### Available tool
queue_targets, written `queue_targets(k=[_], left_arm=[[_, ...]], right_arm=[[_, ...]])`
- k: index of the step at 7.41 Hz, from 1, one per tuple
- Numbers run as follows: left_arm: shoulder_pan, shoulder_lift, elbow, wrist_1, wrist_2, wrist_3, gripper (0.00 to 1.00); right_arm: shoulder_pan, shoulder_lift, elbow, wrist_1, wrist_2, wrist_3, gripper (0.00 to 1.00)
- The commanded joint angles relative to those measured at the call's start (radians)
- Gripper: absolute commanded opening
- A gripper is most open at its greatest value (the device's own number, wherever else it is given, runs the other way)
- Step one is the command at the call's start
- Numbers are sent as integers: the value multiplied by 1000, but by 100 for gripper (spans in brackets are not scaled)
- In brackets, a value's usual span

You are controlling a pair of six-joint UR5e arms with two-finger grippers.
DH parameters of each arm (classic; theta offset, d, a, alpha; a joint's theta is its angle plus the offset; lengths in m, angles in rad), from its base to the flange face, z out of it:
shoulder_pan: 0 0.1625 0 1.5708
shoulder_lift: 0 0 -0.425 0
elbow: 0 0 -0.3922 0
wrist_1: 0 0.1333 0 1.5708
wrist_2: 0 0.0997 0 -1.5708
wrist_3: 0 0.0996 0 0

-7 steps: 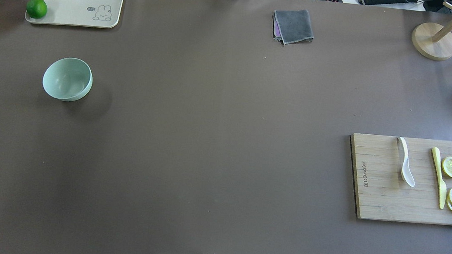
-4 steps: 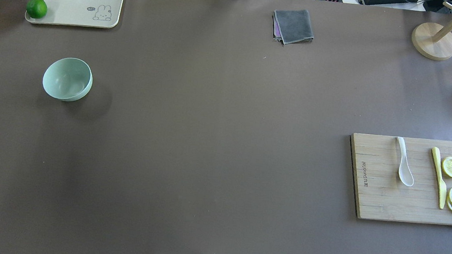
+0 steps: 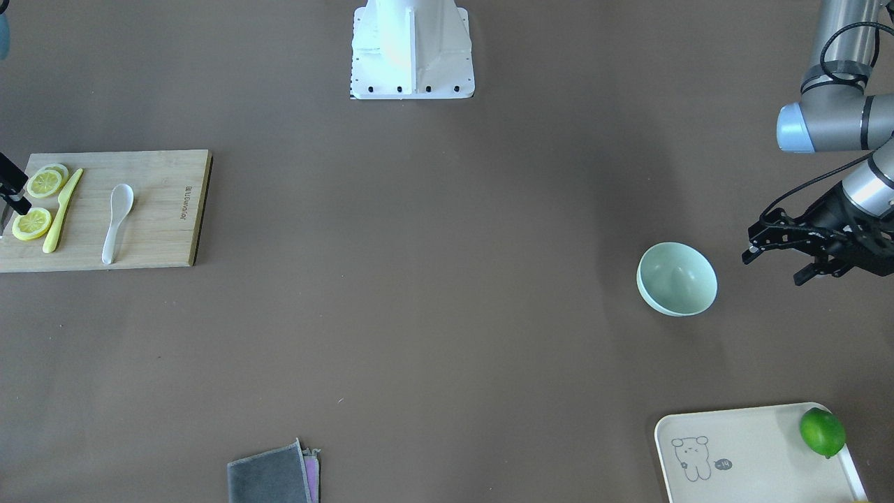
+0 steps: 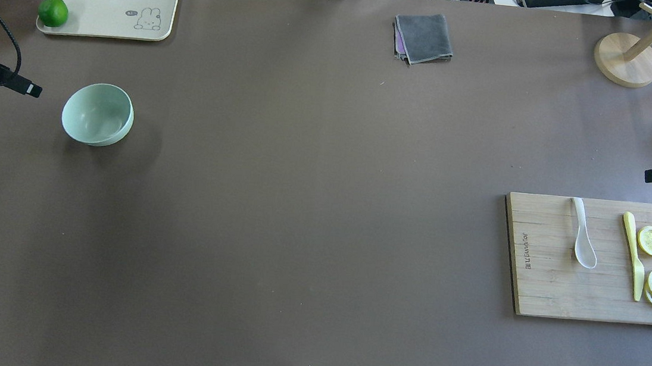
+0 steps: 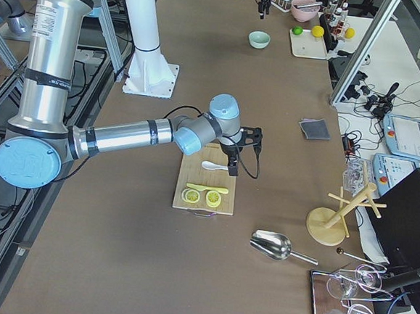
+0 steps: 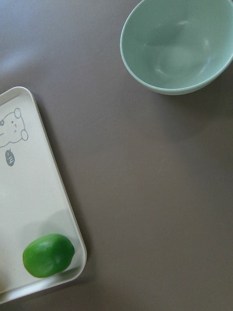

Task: Place spoon in bowl
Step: 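Reach the left gripper down to the rim of the pale green bowl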

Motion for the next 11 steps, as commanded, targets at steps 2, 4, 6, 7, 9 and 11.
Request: queue_targets(k=[2,4,6,7,9,11], left_arm=[[49,-51,34,-11,8,-65,98],[128,-80,81,-60,75,-69,98],[171,-83,144,-155,131,-106,97],[173,-77,155,-166,137,-106,79],[173,-83,138,-166,130,-111,0],[173,-117,112,-158,125,-192,0]], right_arm=[[-4,1,-5,11,1,5,98],[-4,1,-5,11,4,5,98],[-4,1,-3,11,4,5,98],[-4,1,-3,11,4,5,98],[-4,1,1,12,4,6,99],[-4,0,1,12,4,6,99]])
